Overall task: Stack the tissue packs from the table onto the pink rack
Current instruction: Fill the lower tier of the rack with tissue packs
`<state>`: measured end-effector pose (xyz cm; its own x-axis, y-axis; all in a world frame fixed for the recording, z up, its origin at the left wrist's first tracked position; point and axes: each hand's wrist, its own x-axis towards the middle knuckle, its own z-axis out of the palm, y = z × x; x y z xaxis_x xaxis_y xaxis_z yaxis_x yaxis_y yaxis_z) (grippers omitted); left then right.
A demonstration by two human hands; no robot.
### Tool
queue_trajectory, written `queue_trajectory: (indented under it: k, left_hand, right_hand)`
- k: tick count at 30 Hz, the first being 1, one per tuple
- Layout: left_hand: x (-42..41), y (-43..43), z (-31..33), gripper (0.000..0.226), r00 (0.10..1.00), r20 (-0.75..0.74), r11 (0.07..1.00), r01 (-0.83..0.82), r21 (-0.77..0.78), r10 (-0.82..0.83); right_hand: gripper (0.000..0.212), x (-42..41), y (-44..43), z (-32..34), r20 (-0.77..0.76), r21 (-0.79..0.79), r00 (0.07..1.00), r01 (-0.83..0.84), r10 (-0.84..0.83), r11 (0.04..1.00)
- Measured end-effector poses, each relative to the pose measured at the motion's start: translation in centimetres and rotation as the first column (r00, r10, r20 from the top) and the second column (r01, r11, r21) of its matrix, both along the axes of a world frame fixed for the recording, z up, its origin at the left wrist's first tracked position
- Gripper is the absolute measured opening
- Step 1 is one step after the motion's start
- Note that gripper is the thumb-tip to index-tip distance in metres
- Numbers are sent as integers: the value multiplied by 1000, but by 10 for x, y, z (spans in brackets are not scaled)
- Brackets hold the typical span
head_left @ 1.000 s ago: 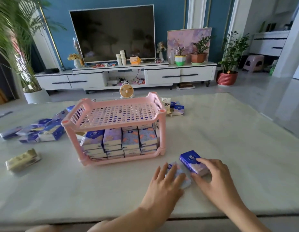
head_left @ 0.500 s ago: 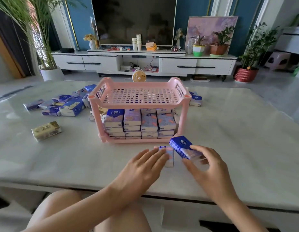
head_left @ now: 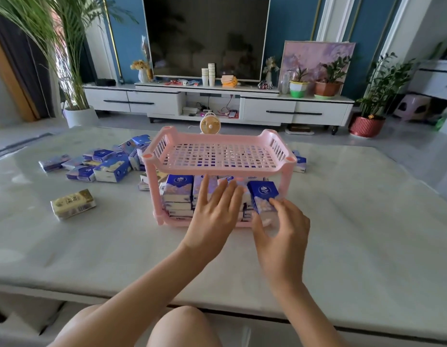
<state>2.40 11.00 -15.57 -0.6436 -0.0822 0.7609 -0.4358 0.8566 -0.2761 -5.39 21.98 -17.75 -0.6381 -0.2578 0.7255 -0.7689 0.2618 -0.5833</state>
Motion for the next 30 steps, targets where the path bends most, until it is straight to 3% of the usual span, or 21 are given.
queue_trajectory:
  k: [3,5,8,16,24,30]
  left_hand:
    - [-6,0,1,40,999,29,999,-42,-34,43]
    - [-6,0,-5,40,995,96,999,-35,-33,38]
    - [-6,-4,-10,67,983,181,996,-52,79,37]
    - [-7,-10,-12,76,968,240,981,-112,157,72]
    - [5,-11,-26,87,958,277,988,-113,110,79]
    - [2,-14,-23,82,969,242,984,-85,158,44]
  right_hand:
    - [46,-2,-16,-1,-25,42,997,76,-74,996]
    - [44,-5,-23,-5,-55,87,988,146,-141,985]
    - [45,-8,-27,-9,-86,140,977,207,-196,968]
    - [39,-7,-34,-13,-40,89,998,-46,50,995]
    - [44,-13,-24,-11,-205,217,979,44,1,975]
    - [49,-16,-20,-3,-190,253,980,-10,60,968]
